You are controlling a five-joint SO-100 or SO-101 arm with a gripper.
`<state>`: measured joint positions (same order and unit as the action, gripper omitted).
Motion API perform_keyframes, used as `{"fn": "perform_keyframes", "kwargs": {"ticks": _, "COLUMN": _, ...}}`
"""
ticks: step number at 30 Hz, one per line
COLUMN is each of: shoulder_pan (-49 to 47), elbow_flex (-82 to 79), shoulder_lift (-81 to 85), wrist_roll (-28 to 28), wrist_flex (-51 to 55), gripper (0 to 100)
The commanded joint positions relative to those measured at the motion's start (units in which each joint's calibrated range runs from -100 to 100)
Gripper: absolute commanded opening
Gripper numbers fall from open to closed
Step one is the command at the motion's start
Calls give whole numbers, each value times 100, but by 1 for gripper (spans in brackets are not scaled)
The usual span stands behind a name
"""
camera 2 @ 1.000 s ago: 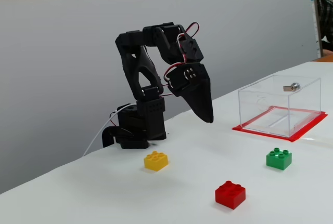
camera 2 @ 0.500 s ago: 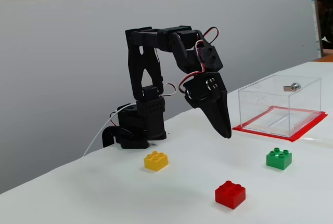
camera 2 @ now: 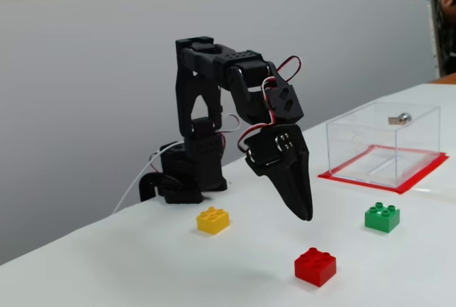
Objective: Pick the red lego brick and place it into the transparent box
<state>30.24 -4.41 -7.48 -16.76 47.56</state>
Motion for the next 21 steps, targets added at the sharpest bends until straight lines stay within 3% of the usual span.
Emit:
{"fn": "perform_keyframes", "kwargs": {"ticks": 1, "shoulder_pan": 41, "elbow_flex": 251, "shoulder_lift": 6, "wrist_roll": -10, "wrist_flex": -117, "gripper": 2}}
{"fn": "perform_keyframes", "kwargs": {"ticks": 8, "shoulder_pan": 34, "elbow_flex": 233, "shoulder_lift": -147, "wrist_roll": -10, "wrist_flex": -204, "gripper": 2}}
{"fn": "perform_keyframes", "kwargs": {"ticks": 15, "shoulder_pan": 19, "elbow_flex": 233, "shoulder_lift": -316, "wrist_roll": -182, "wrist_flex": -239, "gripper": 21}}
{"fn": "perform_keyframes", "kwargs": {"ticks": 21, "shoulder_pan": 34, "elbow_flex": 233, "shoulder_lift": -469, "wrist_roll": -266, "wrist_flex": -395, "gripper": 25}}
